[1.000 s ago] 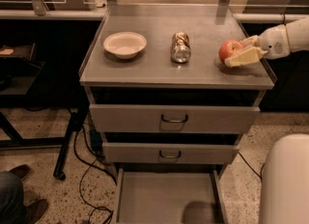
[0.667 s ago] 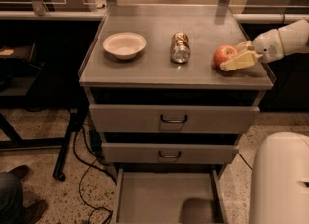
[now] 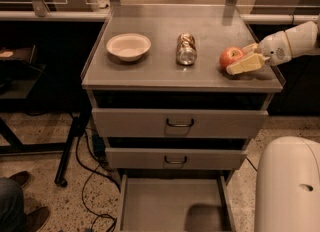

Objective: Pick apple from bottom drawer and place on counter

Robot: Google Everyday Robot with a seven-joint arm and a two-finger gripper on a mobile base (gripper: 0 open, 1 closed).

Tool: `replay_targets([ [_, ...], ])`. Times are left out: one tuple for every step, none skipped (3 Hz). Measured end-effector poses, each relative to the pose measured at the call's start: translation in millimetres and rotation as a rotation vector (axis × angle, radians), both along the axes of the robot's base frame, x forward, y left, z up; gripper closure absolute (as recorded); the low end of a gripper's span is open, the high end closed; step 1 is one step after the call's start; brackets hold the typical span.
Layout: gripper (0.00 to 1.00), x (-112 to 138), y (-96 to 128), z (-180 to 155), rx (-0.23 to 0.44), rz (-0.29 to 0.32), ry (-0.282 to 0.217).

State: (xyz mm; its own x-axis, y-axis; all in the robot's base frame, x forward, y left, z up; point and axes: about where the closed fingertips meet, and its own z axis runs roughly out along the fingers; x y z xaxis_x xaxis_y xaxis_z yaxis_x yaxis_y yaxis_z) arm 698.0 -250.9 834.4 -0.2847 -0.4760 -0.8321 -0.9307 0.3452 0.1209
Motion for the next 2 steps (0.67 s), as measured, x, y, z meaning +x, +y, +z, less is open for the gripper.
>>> replay_targets([
  [0.60, 0.0, 0.0, 0.0, 0.000, 0.000, 0.000],
  [0.28, 0.0, 0.0, 0.0, 0.000, 0.000, 0.000],
])
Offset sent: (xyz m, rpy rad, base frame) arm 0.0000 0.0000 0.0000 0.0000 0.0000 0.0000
